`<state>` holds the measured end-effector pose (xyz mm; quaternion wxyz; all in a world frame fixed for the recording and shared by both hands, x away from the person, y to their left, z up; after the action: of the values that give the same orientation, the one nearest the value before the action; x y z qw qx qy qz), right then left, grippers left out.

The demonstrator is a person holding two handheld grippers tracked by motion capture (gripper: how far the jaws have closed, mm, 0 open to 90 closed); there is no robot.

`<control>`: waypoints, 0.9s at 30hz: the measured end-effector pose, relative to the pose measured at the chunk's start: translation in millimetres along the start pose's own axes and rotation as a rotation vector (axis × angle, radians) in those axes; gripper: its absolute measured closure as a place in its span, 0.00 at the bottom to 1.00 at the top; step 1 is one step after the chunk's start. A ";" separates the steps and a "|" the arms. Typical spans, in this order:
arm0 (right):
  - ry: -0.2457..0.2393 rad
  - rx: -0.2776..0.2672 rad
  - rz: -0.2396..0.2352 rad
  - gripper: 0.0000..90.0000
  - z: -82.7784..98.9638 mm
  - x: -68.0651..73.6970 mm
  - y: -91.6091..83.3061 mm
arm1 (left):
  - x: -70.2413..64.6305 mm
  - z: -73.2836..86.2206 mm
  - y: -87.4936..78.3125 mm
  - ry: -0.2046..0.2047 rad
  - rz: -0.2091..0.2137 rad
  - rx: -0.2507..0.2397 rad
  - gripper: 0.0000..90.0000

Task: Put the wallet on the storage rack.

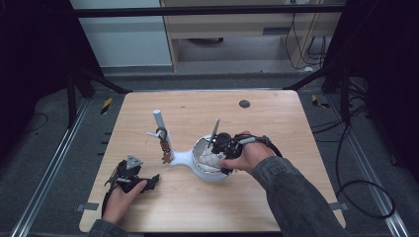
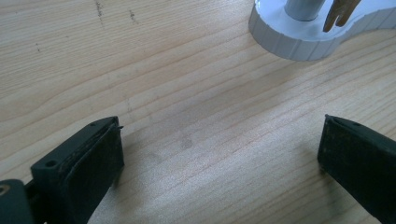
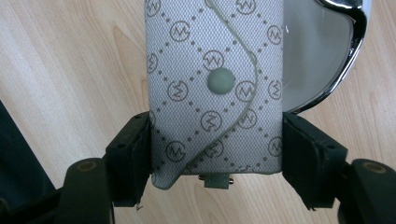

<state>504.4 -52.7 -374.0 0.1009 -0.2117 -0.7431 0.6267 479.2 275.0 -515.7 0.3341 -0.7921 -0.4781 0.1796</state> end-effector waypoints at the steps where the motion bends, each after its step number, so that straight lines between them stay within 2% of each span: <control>1: -0.003 -0.001 -0.001 0.35 -0.1 -0.7 0.4 | 0.0 0.0 0.0 0.000 0.000 0.000 0.00; 27: 0.011 0.013 0.002 0.35 -6.3 -7.1 2.6 | -0.5 -0.1 0.2 0.003 0.003 -0.002 0.00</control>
<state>513.8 -49.9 -374.4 0.1056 -0.2152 -0.7382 0.6305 479.1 274.5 -515.8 0.3339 -0.7934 -0.4765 0.1788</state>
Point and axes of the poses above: each handheld gripper's, and its own axes: y roughly forward along the jaws, z roughly out of its underside, x roughly to its left, the point moved 1 cm from there along y, roughly forward along the jaws, and after that the axes turned 1 degree about y, right-handed, at the moved point
